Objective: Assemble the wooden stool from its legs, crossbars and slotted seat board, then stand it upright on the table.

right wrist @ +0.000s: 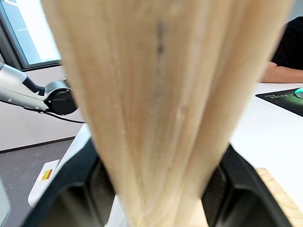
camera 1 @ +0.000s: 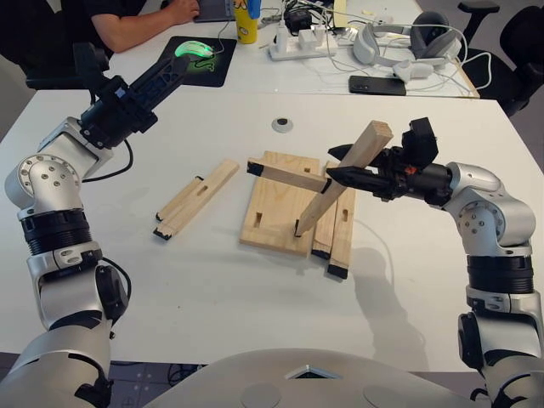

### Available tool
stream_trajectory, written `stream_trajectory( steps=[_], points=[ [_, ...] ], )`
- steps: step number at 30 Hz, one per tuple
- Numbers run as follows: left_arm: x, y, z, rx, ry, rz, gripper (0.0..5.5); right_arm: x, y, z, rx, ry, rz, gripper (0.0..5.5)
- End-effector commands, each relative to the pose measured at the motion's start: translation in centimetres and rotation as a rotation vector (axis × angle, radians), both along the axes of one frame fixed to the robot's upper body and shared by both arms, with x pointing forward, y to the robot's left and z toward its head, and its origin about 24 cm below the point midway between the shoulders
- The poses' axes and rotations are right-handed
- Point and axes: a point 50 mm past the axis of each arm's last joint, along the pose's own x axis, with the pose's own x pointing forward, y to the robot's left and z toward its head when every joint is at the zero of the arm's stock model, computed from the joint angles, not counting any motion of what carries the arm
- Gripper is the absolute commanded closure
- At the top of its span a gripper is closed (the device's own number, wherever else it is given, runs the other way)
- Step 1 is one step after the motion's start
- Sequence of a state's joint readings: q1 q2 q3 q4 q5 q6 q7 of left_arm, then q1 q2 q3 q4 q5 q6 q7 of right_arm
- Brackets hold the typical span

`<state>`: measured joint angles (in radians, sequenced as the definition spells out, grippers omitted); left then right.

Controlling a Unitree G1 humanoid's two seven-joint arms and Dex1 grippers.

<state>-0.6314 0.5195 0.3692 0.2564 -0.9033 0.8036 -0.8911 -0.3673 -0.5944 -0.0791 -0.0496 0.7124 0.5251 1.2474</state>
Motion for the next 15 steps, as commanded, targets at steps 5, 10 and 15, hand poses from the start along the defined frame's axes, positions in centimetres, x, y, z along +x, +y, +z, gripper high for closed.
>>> stream_trajectory(
  steps=[5, 10, 15],
  points=[
    [-0.1, -0.2, 0.0, 0.001, 0.002, 0.000, 0.83, 0.9, 0.0, 0.3, -0.072, -0.067, -0.008, 3.45],
    [-0.1, -0.2, 0.1, 0.004, 0.001, 0.000, 0.83, 0.6, 0.2, -0.8, -0.158, -0.070, 0.032, 3.45],
    [-0.3, -0.1, 0.1, 0.009, 0.001, 0.005, 0.83, -0.4, 0.5, -2.0, -0.194, -0.049, 0.051, 3.45]
  ],
)
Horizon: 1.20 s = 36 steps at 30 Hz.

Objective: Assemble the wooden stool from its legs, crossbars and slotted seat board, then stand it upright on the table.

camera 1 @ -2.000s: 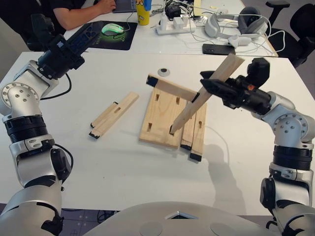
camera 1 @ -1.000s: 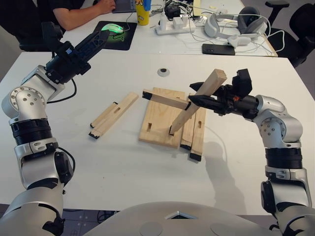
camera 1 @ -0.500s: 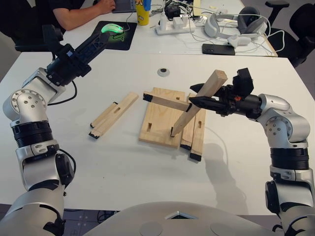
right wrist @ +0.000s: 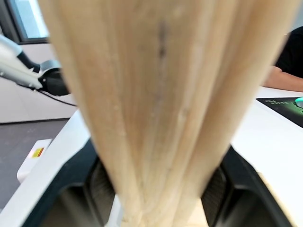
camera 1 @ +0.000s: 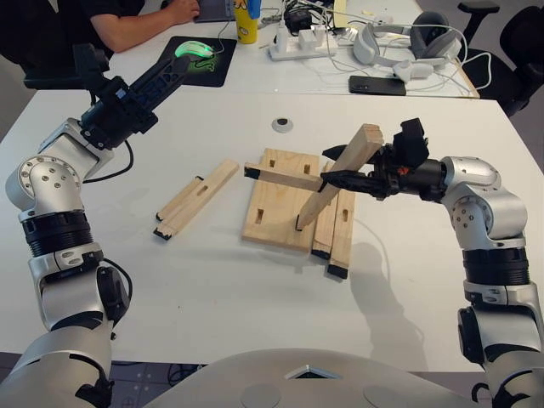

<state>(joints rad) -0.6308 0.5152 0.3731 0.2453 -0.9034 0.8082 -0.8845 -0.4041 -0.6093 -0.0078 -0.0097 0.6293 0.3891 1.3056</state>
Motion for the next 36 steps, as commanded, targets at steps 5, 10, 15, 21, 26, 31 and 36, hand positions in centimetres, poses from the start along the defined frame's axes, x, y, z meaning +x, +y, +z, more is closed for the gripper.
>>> stream_trajectory(
  steps=[5, 10, 15, 21, 26, 31, 36],
  points=[
    [-0.6, -0.1, -0.1, 0.016, 0.008, 0.011, 0.83, -2.4, -0.4, -4.1, -0.135, 0.130, -0.078, 3.45],
    [-0.8, 0.0, -0.5, 0.008, 0.019, 0.025, 0.83, -3.3, -0.2, -6.2, -0.203, 0.219, -0.169, 3.45],
    [-1.4, -0.1, -0.8, -0.002, 0.021, 0.043, 0.83, -3.0, -0.3, -5.8, -0.259, 0.211, -0.207, 3.45],
    [-2.0, 0.0, -1.3, -0.014, 0.020, 0.073, 0.83, -1.7, -0.1, -3.1, -0.326, 0.150, -0.185, 3.45],
    [-2.7, 0.3, -2.2, -0.015, 0.035, 0.114, 0.83, -0.6, 0.3, -1.7, -0.413, 0.150, -0.226, 3.45],
    [-3.5, 2.0, -5.9, 0.307, 0.131, 0.220, 0.83, -0.9, 0.9, -2.6, -0.455, 0.194, -0.208, 3.45],
    [-5.3, 4.3, -9.3, 0.715, 0.192, 0.176, 0.83, -0.8, 1.3, -3.5, -0.504, 0.227, -0.199, 3.45]
  ],
)
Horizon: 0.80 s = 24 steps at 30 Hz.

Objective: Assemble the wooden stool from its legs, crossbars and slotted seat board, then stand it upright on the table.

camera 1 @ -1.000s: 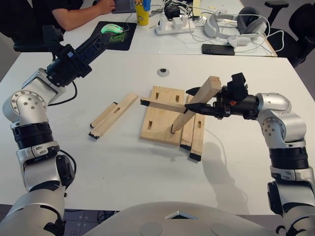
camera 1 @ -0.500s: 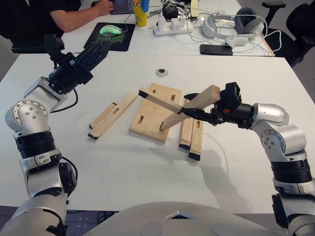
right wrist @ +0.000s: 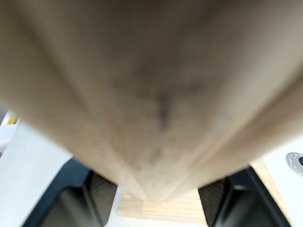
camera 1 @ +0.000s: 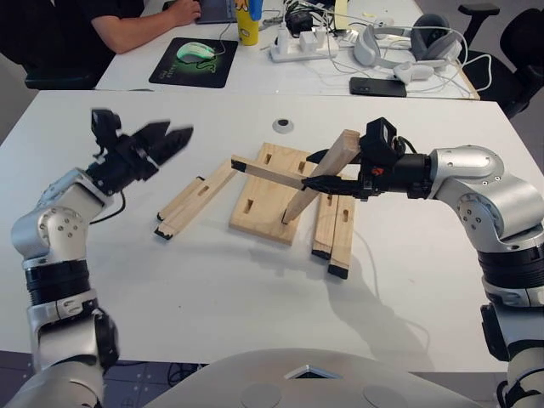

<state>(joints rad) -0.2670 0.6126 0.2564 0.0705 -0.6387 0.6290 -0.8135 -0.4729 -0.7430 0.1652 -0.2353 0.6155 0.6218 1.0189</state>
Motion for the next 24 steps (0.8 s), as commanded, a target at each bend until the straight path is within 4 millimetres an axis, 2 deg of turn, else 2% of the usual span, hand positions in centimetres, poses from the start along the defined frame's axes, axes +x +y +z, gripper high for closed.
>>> stream_trajectory(
  steps=[1, 3, 5, 11, 18, 24],
  points=[
    [-1.8, 1.6, -2.2, 0.278, 0.101, -0.092, 0.83, -0.5, -1.6, -5.0, -0.227, 0.200, -0.119, 3.45],
    [-2.4, 1.3, -2.7, 0.294, 0.131, -0.164, 0.83, -0.7, -1.6, -5.3, -0.229, 0.212, -0.113, 3.45],
    [-2.6, 0.0, -2.9, 0.257, 0.130, -0.228, 0.83, -0.7, -1.6, -5.5, -0.229, 0.217, -0.109, 3.45],
    [-1.1, -4.3, -3.6, 0.159, 0.027, -0.288, 0.83, -0.9, -1.9, -6.2, -0.230, 0.235, -0.103, 3.45],
    [-0.7, -8.4, -6.9, 0.314, 0.038, -0.429, 0.83, -1.0, -1.6, -6.5, -0.229, 0.235, -0.083, 3.45],
    [0.4, -10.6, -7.9, 0.330, 0.017, -0.451, 0.83, -0.8, -1.5, -6.6, -0.241, 0.234, -0.072, 3.45]
  ],
)
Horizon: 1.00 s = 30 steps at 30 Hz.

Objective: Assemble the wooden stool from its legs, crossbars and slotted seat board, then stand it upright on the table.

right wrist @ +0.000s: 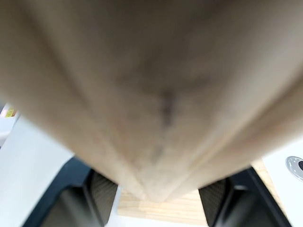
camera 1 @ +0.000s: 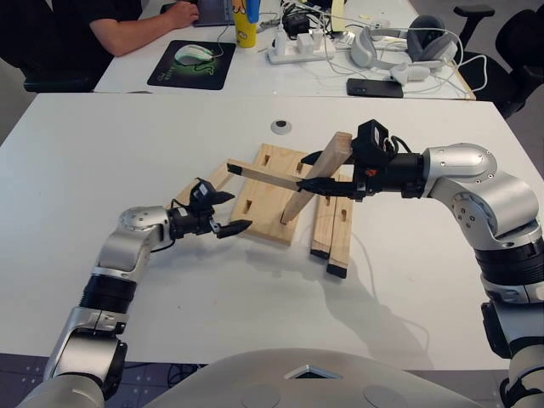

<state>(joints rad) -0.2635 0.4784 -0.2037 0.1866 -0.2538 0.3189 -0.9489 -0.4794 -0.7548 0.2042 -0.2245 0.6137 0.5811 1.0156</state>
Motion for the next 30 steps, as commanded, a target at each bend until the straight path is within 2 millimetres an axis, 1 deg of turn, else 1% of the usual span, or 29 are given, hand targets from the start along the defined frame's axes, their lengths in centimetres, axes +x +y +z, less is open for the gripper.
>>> stream_trajectory(
  steps=[1, 3, 6, 8, 11, 15, 18, 20, 23, 26, 30],
  points=[
    [1.3, -1.6, -0.1, 0.004, -0.033, -0.015, 0.83, -0.8, -1.8, -6.4, -0.231, 0.245, -0.094, 3.45],
    [1.6, -1.9, -0.5, 0.011, -0.020, -0.008, 0.83, -0.8, -1.8, -6.4, -0.236, 0.244, -0.090, 3.45],
    [1.5, -2.4, -0.9, 0.019, 0.013, -0.026, 0.83, -0.8, -1.8, -6.3, -0.250, 0.242, -0.095, 3.45],
    [0.8, -2.5, -1.3, 0.035, 0.047, -0.048, 0.83, -0.8, -2.1, -6.5, -0.263, 0.245, -0.113, 3.45],
    [-0.6, -2.5, -1.2, -0.006, 0.098, -0.048, 0.83, -1.1, -2.4, -6.9, -0.245, 0.243, -0.148, 3.45],
    [-2.3, -1.7, -1.7, -0.021, 0.156, -0.009, 0.83, -2.4, -2.8, -8.1, -0.147, 0.231, -0.191, 3.45],
    [-2.9, -1.2, -2.0, -0.029, 0.183, 0.023, 0.83, -4.0, -3.0, -9.3, -0.135, 0.246, -0.205, 3.45],
    [-3.2, -0.7, -2.2, -0.027, 0.192, 0.060, 0.83, -4.2, -2.9, -9.7, -0.142, 0.245, -0.220, 3.45],
    [-3.1, -0.3, -2.5, 0.004, 0.172, 0.098, 0.83, -3.6, -2.4, -9.0, -0.146, 0.216, -0.216, 3.45],
    [-2.4, 0.2, -1.3, -0.034, 0.112, 0.157, 0.83, -3.0, -2.2, -8.3, -0.180, 0.189, -0.187, 3.45],
    [-1.1, 1.9, 0.1, 0.003, 0.025, 0.247, 0.83, -2.6, -2.5, -8.0, -0.200, 0.188, -0.177, 3.45]
  ],
)
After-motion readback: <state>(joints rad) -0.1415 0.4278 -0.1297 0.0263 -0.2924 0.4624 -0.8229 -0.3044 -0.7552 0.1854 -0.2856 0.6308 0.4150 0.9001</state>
